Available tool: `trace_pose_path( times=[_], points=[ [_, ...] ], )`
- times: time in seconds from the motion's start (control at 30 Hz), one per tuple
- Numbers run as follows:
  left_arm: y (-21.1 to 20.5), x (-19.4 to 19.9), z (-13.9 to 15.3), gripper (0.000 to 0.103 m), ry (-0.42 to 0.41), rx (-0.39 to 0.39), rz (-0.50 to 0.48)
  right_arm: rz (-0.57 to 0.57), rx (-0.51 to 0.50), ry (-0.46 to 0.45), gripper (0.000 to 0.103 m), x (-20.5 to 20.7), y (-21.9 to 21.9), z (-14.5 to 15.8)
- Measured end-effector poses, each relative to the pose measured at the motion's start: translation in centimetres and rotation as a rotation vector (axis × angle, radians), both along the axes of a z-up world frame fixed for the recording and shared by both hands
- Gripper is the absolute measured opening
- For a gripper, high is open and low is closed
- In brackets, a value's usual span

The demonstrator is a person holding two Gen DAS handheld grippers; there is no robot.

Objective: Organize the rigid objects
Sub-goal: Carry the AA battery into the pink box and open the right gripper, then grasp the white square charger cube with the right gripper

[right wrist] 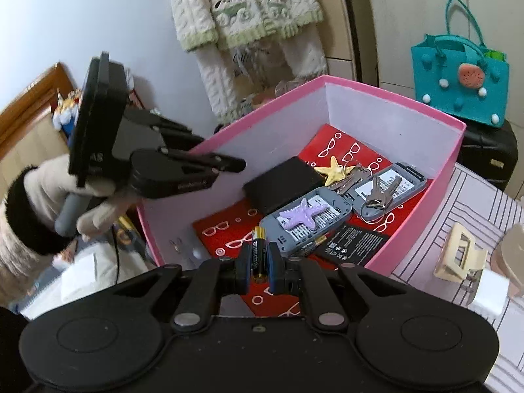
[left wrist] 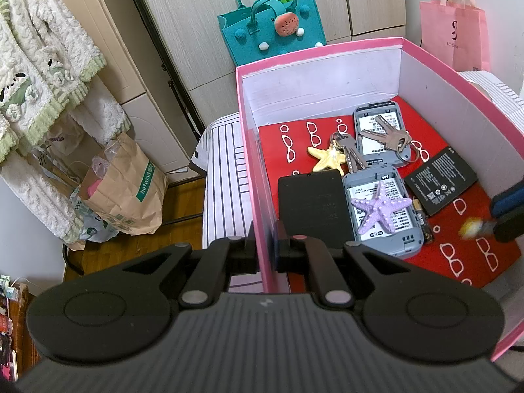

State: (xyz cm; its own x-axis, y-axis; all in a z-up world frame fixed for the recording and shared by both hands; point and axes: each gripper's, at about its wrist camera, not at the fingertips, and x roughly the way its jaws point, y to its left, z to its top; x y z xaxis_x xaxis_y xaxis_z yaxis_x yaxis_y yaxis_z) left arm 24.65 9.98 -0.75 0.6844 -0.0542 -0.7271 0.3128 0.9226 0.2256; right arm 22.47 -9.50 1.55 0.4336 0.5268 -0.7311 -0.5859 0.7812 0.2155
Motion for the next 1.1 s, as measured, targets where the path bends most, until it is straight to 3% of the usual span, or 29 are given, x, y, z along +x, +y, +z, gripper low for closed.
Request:
trace_pose_path(
  times=[0.17, 0.4, 0.57, 0.73, 0.9, 1.03, 1.1],
  points=[
    [-0.3, 0.0, -0.1, 0.007, 0.005, 0.017, -0.004, -0.056, 0.051, -0.036, 0.017, -0.1, -2.0, 1.3],
    [-0.1, -0.1, -0.1, 0.007, 0.002, 0.013, -0.003, -0.260, 0.033, -0.106, 0.017, -0.8, -7.6, 3.1],
    [-0.1, -0.1, -0.1, 0.007, 0.000, 0.002, -0.004, -0.416, 0.006, -0.094, 0.021, -0.4, -12.0, 1.8],
    [0.0, -0.1, 0.0, 0.007, -0.007, -0.009, 0.000, -0.502, -0.049, -0.072, 0.024, 0.2, -14.6, -0.3],
    [-0.1, -0.1, -0.1, 0.007, -0.018, 0.005, -0.004, -0.534, -0.076, -0.045, 0.044, 1.2, -15.6, -2.4],
    [-0.2, -0.1, -0.1, 0.007, -0.018, 0.007, -0.005, -0.555, -0.138, -0.039, 0.053, 1.7, -15.6, -4.1],
    [-0.3, -0.2, -0.1, 0.007, -0.018, 0.011, -0.007, -0.551, -0.122, -0.030, 0.064, 2.1, -15.7, -4.8]
  ],
)
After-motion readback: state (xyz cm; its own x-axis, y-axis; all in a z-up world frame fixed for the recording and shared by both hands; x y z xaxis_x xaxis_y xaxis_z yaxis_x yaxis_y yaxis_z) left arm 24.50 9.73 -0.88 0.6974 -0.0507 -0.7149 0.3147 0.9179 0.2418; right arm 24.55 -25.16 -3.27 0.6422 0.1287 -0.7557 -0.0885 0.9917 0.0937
